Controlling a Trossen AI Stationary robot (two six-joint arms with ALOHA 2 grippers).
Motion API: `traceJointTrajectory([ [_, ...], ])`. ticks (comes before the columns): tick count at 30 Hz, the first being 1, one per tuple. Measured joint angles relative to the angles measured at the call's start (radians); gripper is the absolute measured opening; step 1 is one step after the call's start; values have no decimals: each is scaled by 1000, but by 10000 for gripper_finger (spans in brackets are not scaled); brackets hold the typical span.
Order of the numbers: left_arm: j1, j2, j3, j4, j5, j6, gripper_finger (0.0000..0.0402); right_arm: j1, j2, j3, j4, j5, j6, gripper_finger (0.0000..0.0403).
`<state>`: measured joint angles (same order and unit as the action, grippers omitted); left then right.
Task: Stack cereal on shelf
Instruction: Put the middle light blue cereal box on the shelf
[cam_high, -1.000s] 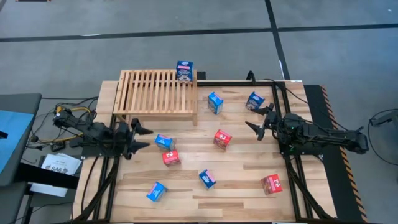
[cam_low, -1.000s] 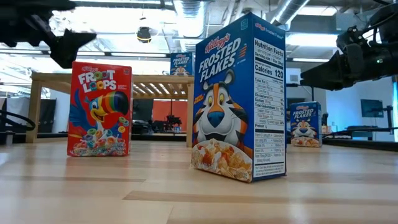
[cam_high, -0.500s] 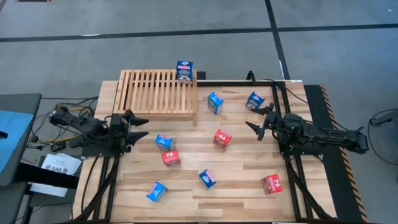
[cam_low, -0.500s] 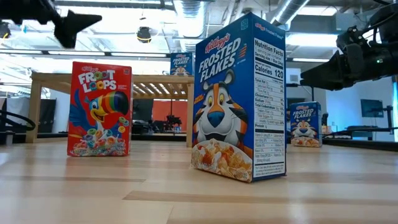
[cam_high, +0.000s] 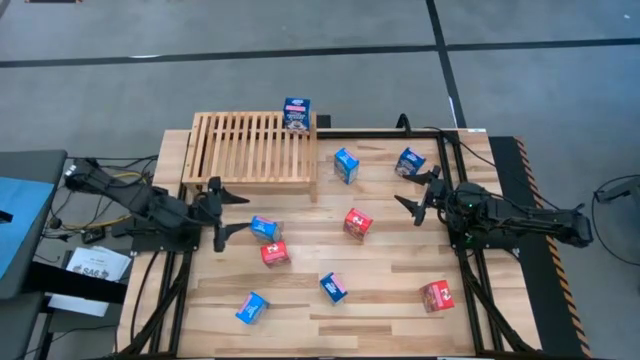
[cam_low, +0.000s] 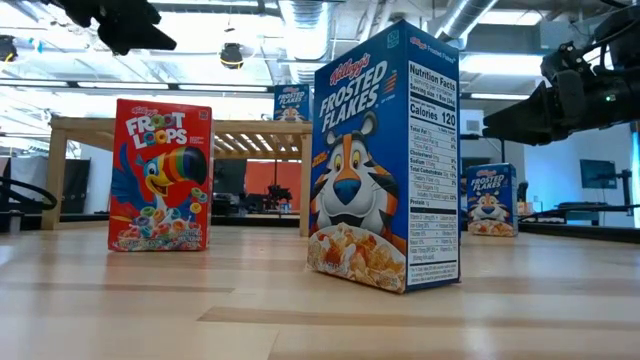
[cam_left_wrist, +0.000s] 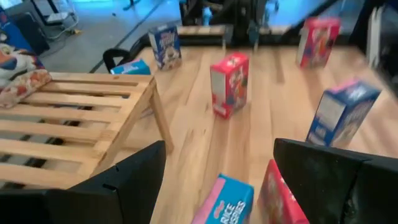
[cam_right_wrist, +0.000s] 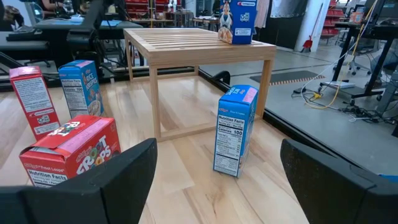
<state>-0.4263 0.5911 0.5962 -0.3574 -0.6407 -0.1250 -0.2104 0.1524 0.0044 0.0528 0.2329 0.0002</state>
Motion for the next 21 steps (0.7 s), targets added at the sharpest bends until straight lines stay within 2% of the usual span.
traceJointTrajectory([
  [5, 0, 102, 44, -70, 6, 12, 289, 0, 0, 0, 0, 0, 0, 364],
  [11, 9, 169, 48, -119, 30, 7, 289, 0, 0, 0, 0, 0, 0, 364],
  [21, 117, 243, 48, -126, 123, -10, 289, 0, 0, 0, 0, 0, 0, 364],
])
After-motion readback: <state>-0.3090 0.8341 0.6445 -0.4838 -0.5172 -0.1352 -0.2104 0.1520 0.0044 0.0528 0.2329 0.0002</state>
